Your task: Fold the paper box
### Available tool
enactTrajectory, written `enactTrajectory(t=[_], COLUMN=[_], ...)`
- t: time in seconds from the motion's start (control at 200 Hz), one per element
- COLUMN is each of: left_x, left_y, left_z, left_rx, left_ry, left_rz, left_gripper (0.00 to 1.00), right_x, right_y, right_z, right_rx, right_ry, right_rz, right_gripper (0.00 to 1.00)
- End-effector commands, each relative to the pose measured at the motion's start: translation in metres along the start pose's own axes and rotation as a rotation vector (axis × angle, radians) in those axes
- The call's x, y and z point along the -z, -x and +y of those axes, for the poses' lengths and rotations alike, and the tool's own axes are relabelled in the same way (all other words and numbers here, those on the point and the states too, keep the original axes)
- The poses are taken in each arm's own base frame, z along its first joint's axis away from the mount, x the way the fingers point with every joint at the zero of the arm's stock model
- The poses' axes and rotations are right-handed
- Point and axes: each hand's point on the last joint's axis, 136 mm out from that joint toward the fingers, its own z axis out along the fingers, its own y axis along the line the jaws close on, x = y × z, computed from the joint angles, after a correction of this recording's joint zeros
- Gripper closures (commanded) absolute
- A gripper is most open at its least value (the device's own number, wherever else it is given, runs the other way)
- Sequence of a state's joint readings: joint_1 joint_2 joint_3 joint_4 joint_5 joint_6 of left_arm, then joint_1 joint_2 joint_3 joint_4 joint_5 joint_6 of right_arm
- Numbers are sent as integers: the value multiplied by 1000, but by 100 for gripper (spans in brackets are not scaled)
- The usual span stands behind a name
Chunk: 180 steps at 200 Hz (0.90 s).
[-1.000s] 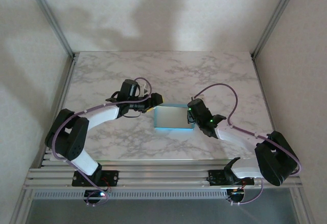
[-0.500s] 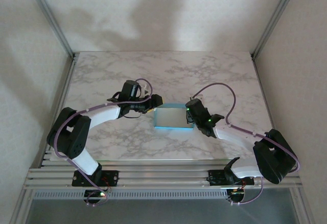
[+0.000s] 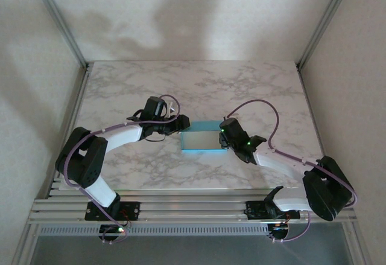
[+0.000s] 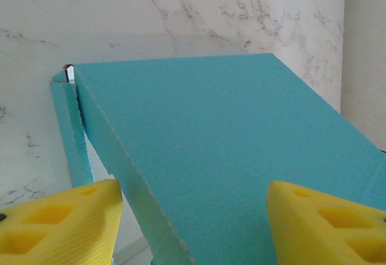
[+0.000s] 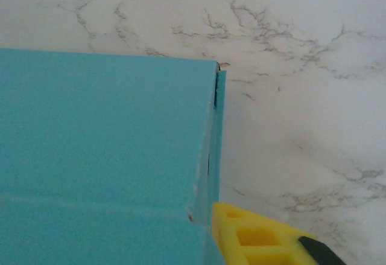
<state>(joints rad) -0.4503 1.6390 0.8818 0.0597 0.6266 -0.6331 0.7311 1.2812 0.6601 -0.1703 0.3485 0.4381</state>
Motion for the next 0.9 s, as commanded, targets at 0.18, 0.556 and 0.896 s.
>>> enactTrajectory(t=[0.18,0.556,0.896], left_x=[0,18,46], left_y=[1,9,17], left_z=[5,-6,-22], left_rx=[-17,-48,-74], left_ry=[41,57,61], left_rz=[-14,-45,-74], left_gripper=[36,27,22], right_x=[22,70,104], right_y=[-29,-26,47], right_z=[11,21,21], right_rx=[-27,-111,-253], right_ry=[125,275,356], right_rz=[115,105,46], right_gripper=[51,42,42])
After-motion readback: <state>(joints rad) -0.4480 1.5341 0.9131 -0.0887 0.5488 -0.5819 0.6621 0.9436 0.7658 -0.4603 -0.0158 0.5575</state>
